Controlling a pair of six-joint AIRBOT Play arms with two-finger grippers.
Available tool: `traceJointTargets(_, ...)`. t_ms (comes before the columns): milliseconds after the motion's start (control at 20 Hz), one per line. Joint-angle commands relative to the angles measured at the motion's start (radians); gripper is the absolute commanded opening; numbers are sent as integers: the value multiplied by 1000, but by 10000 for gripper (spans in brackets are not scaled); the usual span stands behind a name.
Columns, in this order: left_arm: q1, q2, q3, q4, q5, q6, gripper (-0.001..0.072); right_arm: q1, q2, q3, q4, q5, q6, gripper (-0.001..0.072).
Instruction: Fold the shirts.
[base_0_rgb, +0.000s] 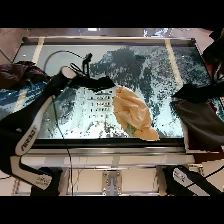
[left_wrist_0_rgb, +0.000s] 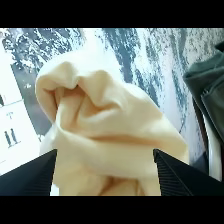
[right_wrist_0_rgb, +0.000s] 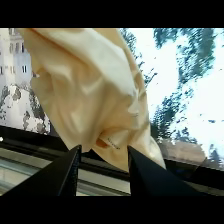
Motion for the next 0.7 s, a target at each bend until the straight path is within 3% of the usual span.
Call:
traceJointTargets(0,-80,-129,4,-113,295,-6,714,53,1,-257,104,-110,-57,347)
traceJointTargets(100,-84,-183,34,-119,264,6,714,122,0,-358,102,-192,-88,361)
traceJointTargets(150,-84,-201,46,-119,254,37,714,153,0,-397,103,-243,-87,453)
traceJointTargets(200,-85,-206,47,-119,262,72,714,185,0,-430,103,-298,-87,484)
traceJointTargets(400,-83,-219,47,-111,264,103,708,345,-2,-516,104,-547,-70,484)
traceJointTargets(650,-91,-252,48,-115,264,102,706,487,-98,-522,104,-625,-40,483)
